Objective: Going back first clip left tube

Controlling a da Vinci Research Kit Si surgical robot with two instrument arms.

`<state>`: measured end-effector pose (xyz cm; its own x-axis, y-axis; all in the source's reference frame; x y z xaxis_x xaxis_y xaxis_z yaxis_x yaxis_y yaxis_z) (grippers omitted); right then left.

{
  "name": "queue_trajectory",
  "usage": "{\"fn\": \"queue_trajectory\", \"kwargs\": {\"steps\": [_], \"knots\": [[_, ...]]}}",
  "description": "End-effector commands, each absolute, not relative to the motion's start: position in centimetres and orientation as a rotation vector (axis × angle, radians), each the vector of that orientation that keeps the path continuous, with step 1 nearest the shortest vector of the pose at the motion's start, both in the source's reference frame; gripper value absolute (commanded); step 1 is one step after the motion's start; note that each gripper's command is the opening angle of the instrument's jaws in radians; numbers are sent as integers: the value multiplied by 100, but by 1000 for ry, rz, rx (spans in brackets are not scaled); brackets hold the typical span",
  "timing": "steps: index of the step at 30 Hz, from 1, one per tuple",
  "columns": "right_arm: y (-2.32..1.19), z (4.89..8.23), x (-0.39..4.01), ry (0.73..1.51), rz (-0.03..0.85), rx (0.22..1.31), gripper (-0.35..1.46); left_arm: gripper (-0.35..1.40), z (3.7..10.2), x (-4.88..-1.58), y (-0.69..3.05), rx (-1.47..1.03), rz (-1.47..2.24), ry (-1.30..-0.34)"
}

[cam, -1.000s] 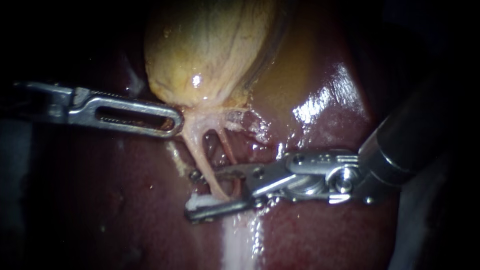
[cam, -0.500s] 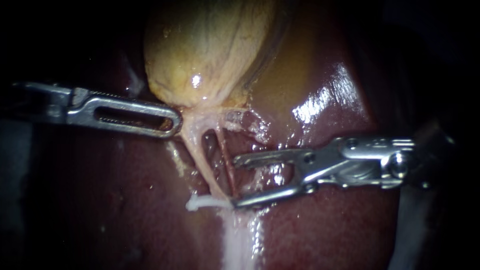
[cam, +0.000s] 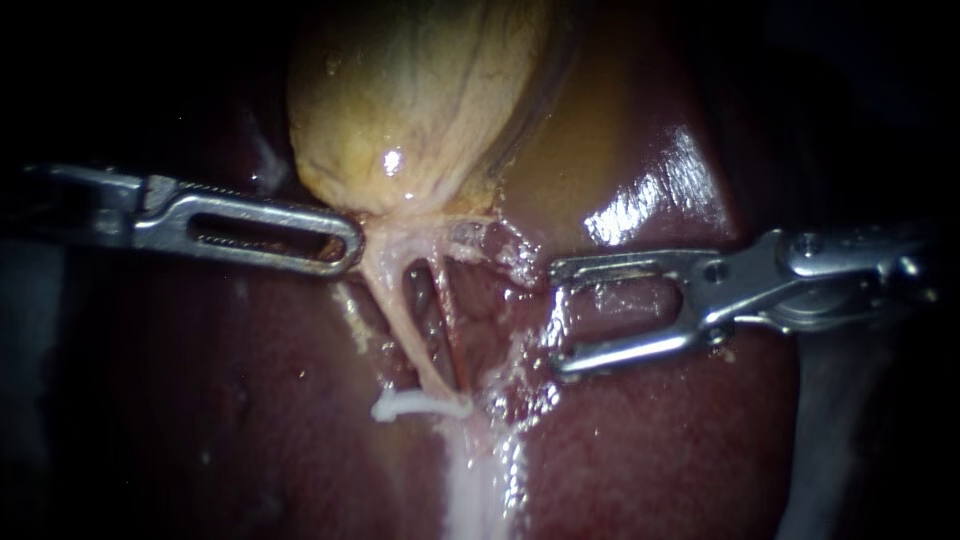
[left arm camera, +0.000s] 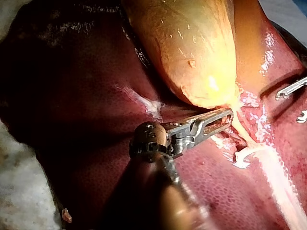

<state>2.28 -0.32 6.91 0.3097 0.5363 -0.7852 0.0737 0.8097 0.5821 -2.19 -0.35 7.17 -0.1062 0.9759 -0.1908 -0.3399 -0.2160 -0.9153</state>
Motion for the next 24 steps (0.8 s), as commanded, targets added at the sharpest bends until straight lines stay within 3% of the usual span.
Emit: {"fn": "queue_trajectory", "kwargs": {"steps": [1,24], "knots": [[-32,690,227,1236,324,582,49,-35,719,-220,-35,-1046,1561,-880],[-33,688,223,1236,322,584,49,-35,768,-260,-36,-1050,1575,-871]]}}
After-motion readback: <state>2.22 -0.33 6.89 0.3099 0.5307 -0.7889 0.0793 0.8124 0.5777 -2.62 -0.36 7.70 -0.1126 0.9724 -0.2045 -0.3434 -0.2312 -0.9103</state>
